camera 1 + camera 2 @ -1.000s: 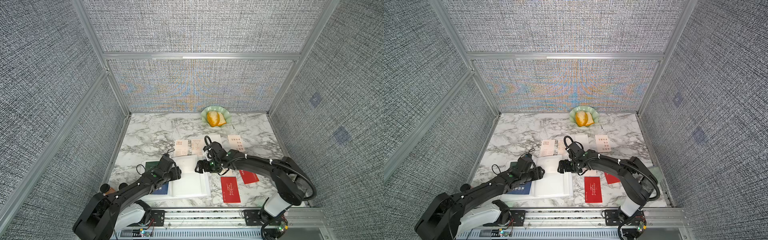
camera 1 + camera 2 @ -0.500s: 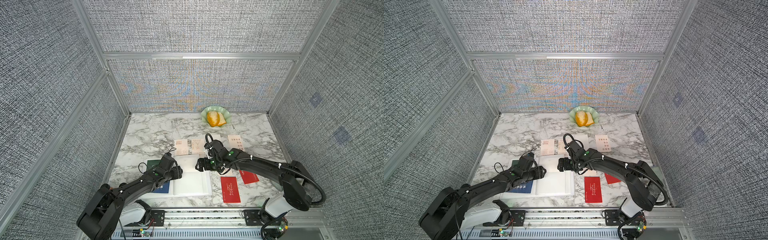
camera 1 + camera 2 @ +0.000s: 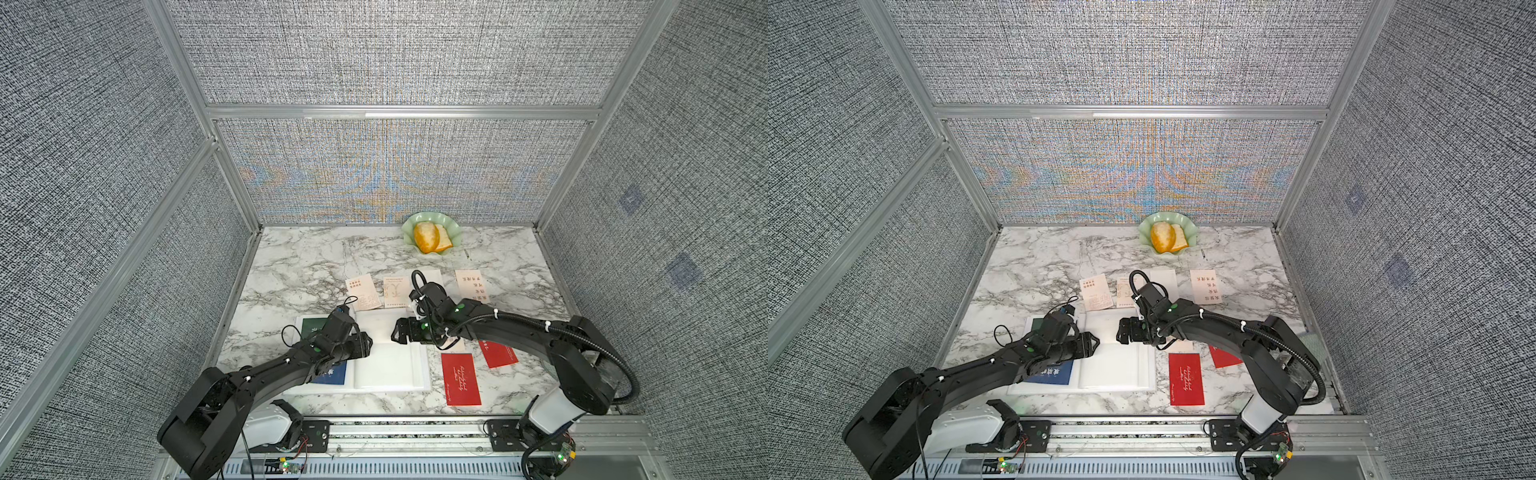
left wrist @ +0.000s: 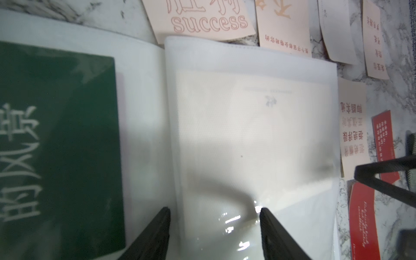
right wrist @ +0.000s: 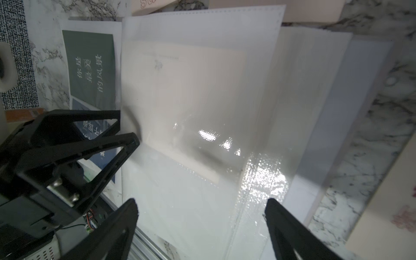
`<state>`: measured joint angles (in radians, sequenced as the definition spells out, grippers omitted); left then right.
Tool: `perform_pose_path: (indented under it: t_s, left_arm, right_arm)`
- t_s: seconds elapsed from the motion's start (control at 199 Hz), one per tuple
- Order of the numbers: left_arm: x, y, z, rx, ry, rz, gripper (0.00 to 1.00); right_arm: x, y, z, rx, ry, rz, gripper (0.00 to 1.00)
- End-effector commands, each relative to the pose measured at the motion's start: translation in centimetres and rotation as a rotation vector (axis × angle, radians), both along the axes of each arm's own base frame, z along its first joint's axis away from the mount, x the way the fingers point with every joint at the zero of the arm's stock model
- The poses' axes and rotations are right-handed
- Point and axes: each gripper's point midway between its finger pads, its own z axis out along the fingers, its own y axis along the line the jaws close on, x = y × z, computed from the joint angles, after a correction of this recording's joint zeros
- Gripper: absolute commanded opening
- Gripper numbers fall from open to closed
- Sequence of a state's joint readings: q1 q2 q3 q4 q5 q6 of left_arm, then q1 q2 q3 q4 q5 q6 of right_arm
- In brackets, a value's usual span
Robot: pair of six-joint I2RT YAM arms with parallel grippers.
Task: Place the photos into the photo albums
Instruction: Turn the page of the photo album at the center of the board.
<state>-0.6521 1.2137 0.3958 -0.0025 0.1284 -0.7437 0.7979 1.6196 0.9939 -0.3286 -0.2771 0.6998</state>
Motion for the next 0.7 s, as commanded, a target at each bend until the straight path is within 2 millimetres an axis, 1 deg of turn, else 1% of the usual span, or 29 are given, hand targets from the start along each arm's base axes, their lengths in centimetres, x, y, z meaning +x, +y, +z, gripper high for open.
perform_pose_path:
  t_s: [0.0, 0.151, 0.297, 0.413, 0.604, 0.7]
  left_arm:
    - [-2.2, 0.5, -1.1, 0.008, 0.097, -0.011, 0.64]
    - [-2.6, 0.4, -0.9, -0.006, 0.099, -0.007, 0.64]
    - [-2.8, 0.0, -0.5, -0.021, 0.093, -0.007, 0.64]
    - [-2.9, 0.0, -0.7, -0.018, 0.096, -0.008, 0.64]
    - [-3.3, -0.6, -0.8, -0.029, 0.105, -0.017, 0.64]
    - [-3.6, -1.0, -0.9, -0.033, 0.111, -0.026, 0.64]
  right_arm:
    - [0.1, 0.6, 0.1, 0.037, 0.003, -0.001, 0.91]
    - [0.3, 1.5, -0.1, 0.064, 0.014, 0.01, 0.91]
    - [0.3, 1.8, -0.5, 0.07, 0.024, 0.016, 0.91]
    - [0.2, 2.0, -0.8, 0.077, 0.033, 0.022, 0.91]
    - [0.0, 2.7, -0.4, 0.109, 0.033, 0.038, 0.92]
    - [-0.1, 2.8, 0.2, 0.119, 0.026, 0.043, 0.91]
